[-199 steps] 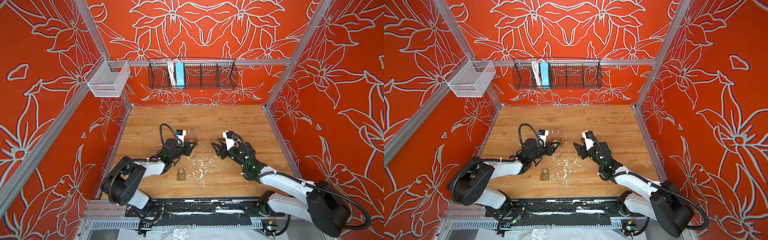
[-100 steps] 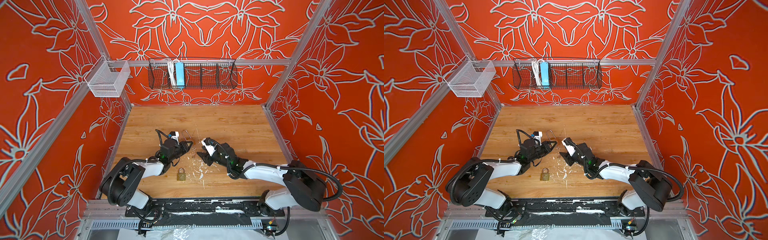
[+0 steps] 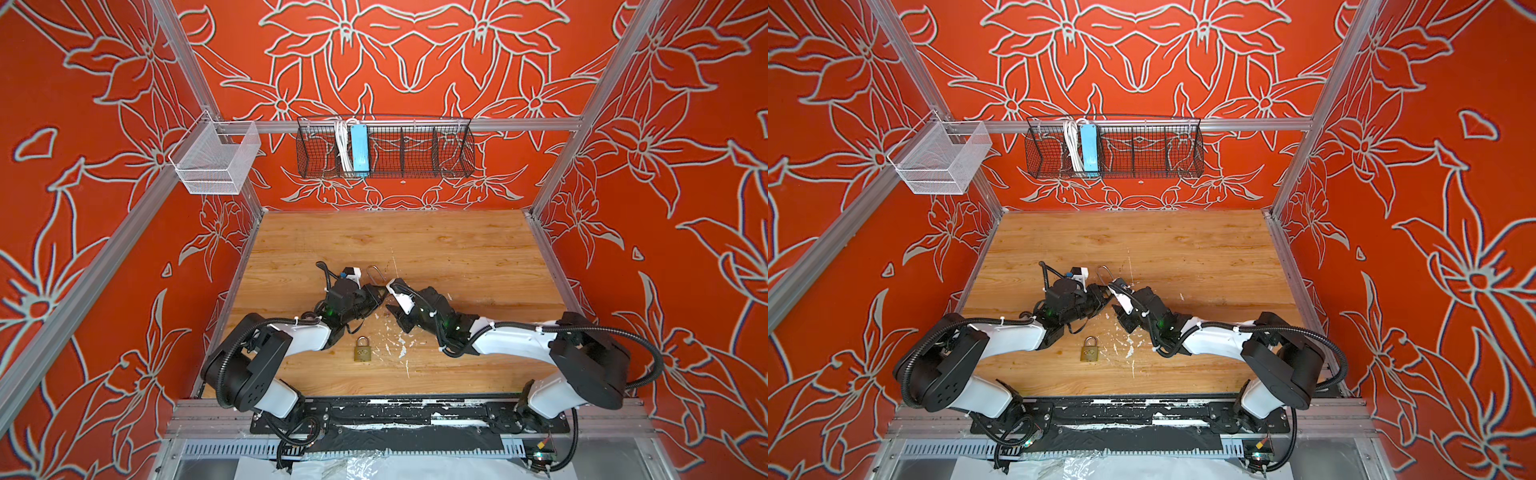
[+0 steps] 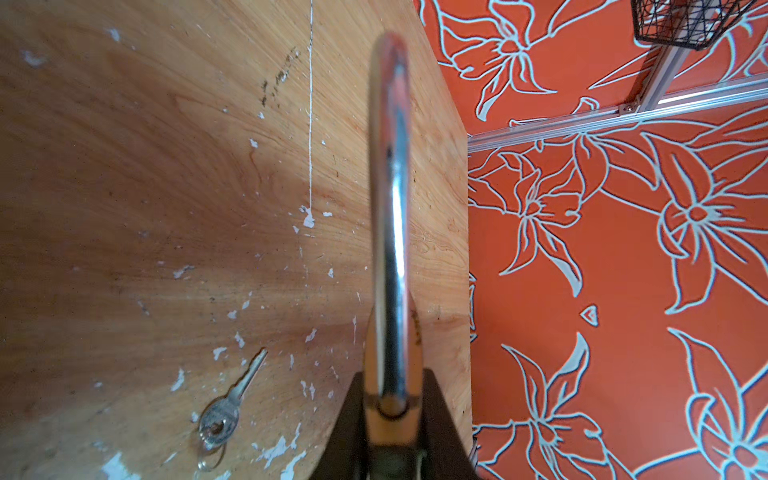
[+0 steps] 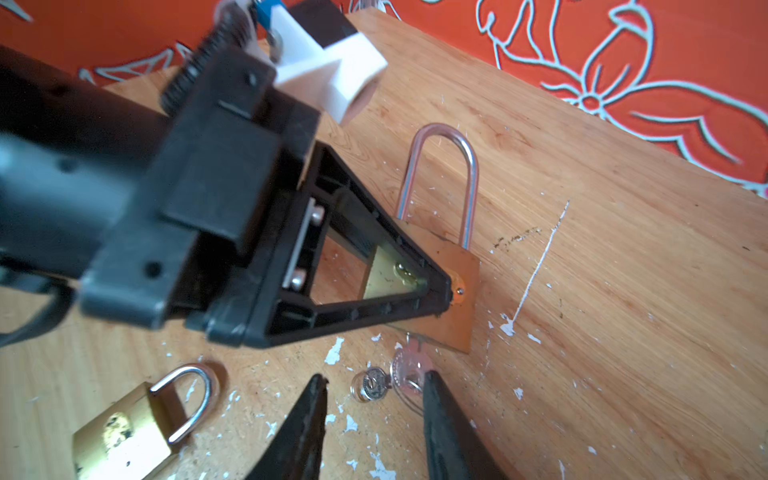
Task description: Unlock with the key
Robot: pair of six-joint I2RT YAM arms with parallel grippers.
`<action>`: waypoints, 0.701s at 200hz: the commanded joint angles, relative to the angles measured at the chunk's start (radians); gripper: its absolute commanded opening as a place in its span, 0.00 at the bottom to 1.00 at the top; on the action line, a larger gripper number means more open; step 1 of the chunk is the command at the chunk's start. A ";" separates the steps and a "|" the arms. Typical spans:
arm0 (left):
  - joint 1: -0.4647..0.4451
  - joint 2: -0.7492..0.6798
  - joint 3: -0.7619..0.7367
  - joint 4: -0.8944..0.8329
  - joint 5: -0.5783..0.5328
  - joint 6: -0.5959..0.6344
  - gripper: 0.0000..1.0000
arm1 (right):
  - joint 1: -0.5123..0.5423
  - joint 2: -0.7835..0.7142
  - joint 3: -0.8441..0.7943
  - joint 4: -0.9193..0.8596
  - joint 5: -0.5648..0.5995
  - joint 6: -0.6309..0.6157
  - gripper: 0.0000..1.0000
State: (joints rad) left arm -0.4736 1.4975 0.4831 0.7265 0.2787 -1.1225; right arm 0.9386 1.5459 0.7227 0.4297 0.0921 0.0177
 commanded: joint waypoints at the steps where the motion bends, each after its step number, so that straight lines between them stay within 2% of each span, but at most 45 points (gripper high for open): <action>1: -0.005 -0.029 0.028 0.085 0.007 -0.001 0.00 | 0.008 0.024 0.039 -0.050 0.075 -0.027 0.40; 39: -0.005 -0.033 0.018 0.109 0.011 0.002 0.00 | 0.008 0.044 0.056 -0.066 0.132 -0.021 0.38; 67: -0.007 -0.020 0.018 0.119 0.016 0.000 0.00 | 0.008 0.051 0.063 -0.071 0.121 -0.021 0.29; 140: -0.007 -0.010 0.018 0.131 0.020 0.002 0.00 | 0.009 0.084 0.089 -0.088 0.107 -0.014 0.31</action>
State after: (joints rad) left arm -0.4763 1.4971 0.4831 0.7525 0.2840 -1.1229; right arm 0.9386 1.6119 0.7788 0.3614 0.1917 0.0074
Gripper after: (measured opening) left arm 0.171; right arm 0.305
